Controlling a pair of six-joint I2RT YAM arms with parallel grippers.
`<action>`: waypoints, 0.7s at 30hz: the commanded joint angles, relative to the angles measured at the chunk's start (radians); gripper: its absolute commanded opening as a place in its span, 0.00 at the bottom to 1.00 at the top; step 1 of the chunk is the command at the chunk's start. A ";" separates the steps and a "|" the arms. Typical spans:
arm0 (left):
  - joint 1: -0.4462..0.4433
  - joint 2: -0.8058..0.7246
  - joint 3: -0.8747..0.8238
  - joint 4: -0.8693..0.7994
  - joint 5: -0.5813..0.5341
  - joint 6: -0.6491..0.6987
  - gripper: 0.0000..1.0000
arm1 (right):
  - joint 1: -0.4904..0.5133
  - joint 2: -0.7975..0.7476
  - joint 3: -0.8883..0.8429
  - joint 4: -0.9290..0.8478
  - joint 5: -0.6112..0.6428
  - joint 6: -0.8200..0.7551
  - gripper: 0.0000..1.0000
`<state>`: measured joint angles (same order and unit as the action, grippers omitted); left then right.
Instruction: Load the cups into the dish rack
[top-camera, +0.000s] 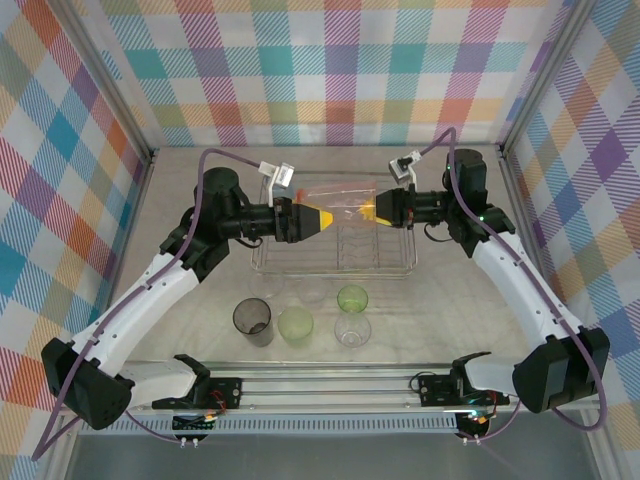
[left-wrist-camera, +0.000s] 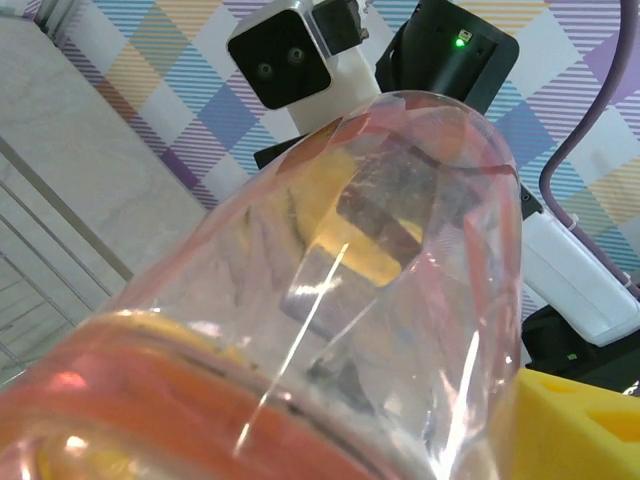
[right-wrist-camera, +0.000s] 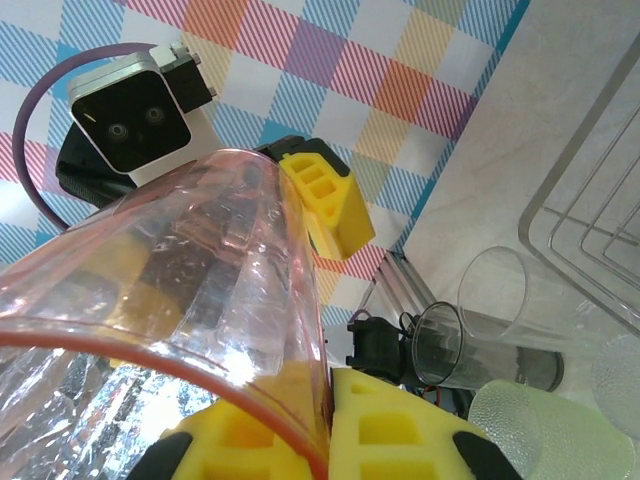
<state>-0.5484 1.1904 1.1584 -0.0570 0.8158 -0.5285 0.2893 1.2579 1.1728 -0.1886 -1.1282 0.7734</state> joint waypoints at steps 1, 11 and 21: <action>-0.010 -0.012 0.027 0.021 -0.007 0.012 0.79 | 0.010 -0.003 -0.005 0.007 -0.048 -0.038 0.00; -0.016 -0.047 0.005 0.015 -0.060 0.043 0.89 | 0.013 -0.009 -0.031 -0.032 -0.085 -0.092 0.00; -0.021 -0.049 -0.028 0.086 -0.027 0.031 0.82 | 0.014 -0.007 -0.029 -0.051 -0.084 -0.117 0.00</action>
<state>-0.5606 1.1713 1.1473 -0.0395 0.7776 -0.5053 0.2962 1.2579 1.1366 -0.2359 -1.1851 0.6899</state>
